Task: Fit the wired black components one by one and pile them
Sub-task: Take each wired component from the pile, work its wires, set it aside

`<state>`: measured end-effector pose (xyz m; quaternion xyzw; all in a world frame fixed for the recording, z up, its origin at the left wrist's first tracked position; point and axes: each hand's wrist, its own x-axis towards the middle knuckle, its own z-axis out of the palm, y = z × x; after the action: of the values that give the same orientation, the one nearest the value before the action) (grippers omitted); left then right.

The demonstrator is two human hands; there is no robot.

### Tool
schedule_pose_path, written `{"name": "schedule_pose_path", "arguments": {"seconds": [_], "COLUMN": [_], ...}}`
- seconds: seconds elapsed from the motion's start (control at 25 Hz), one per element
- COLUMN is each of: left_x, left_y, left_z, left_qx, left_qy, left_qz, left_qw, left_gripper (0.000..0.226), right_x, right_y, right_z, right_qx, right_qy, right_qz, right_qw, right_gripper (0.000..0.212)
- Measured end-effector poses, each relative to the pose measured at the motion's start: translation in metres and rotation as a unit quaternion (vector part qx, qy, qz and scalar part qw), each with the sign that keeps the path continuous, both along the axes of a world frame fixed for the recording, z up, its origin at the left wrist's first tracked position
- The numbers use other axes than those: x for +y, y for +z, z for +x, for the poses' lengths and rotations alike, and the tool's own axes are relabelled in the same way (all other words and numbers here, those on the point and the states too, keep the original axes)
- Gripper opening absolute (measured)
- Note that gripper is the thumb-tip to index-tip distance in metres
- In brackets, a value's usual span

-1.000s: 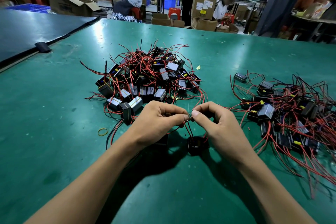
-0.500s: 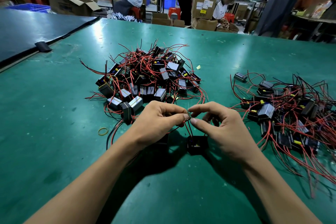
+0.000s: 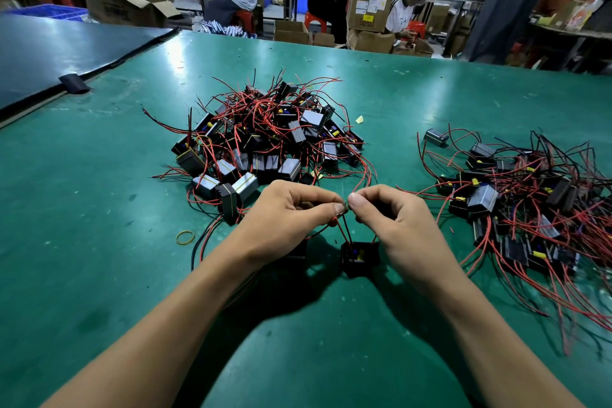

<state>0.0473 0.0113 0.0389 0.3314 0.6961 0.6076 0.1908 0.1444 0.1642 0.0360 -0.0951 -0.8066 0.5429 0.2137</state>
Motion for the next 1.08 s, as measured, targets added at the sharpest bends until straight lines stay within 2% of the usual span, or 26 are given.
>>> {"name": "schedule_pose_path", "arguments": {"seconds": [0.08, 0.16, 0.28, 0.36, 0.44, 0.48, 0.56, 0.64, 0.68, 0.76, 0.8, 0.96, 1.08], "left_x": [0.001, 0.001, -0.001, -0.003, -0.003, -0.001, 0.002, 0.007, 0.009, 0.012, 0.013, 0.007, 0.003], "left_y": [-0.001, -0.004, -0.01, -0.012, -0.012, -0.012, -0.013, -0.012, -0.013, -0.015, -0.015, -0.015, -0.018], "left_z": [0.001, 0.001, -0.005, -0.009, -0.009, -0.008, -0.004, 0.002, 0.004, 0.007, 0.007, -0.003, -0.008], "left_qx": [0.004, 0.005, 0.061, 0.101, 0.102, 0.104, 0.106, 0.083, 0.077, 0.104, 0.111, 0.031, 0.025], "left_qy": [0.002, 0.018, 0.086, 0.119, 0.119, 0.11, 0.077, 0.026, -0.004, -0.04, -0.04, 0.059, 0.103], "left_qz": [-0.004, -0.015, -0.079, -0.124, -0.13, -0.131, -0.129, -0.115, -0.112, -0.123, -0.124, -0.072, -0.063], "left_qw": [1.0, 1.0, 0.991, 0.98, 0.979, 0.98, 0.983, 0.99, 0.991, 0.986, 0.985, 0.995, 0.992], "left_gripper": [0.008, 0.011, 0.013, 0.014, 0.014, 0.014, 0.015, 0.018, 0.02, 0.023, 0.025, 0.026, 0.025], "right_x": [0.001, 0.006, 0.02, 0.031, 0.04, 0.041, 0.036, 0.021, 0.012, 0.0, -0.002, 0.007, 0.019], "right_y": [0.001, 0.001, -0.003, -0.006, -0.009, -0.009, -0.006, -0.003, -0.004, -0.013, -0.019, -0.03, -0.032], "right_z": [-0.001, -0.002, -0.003, -0.003, -0.004, -0.003, -0.001, 0.0, -0.001, -0.004, -0.005, -0.007, -0.007], "right_qx": [-0.01, -0.006, 0.013, 0.02, 0.02, 0.02, 0.051, 0.144, 0.155, 0.077, 0.029, -0.083, -0.117], "right_qy": [0.014, -0.022, -0.146, -0.227, -0.279, -0.309, -0.374, -0.329, -0.259, -0.132, -0.103, -0.105, -0.131], "right_qz": [-0.021, -0.02, 0.002, -0.022, -0.065, -0.057, 0.063, 0.173, 0.191, 0.228, 0.258, 0.292, 0.318], "right_qw": [1.0, 1.0, 0.989, 0.973, 0.958, 0.949, 0.924, 0.917, 0.934, 0.961, 0.96, 0.947, 0.932], "right_gripper": [0.017, 0.018, 0.017, 0.017, 0.015, 0.017, 0.037, 0.035, 0.027, 0.019, 0.021, 0.031, 0.034]}}
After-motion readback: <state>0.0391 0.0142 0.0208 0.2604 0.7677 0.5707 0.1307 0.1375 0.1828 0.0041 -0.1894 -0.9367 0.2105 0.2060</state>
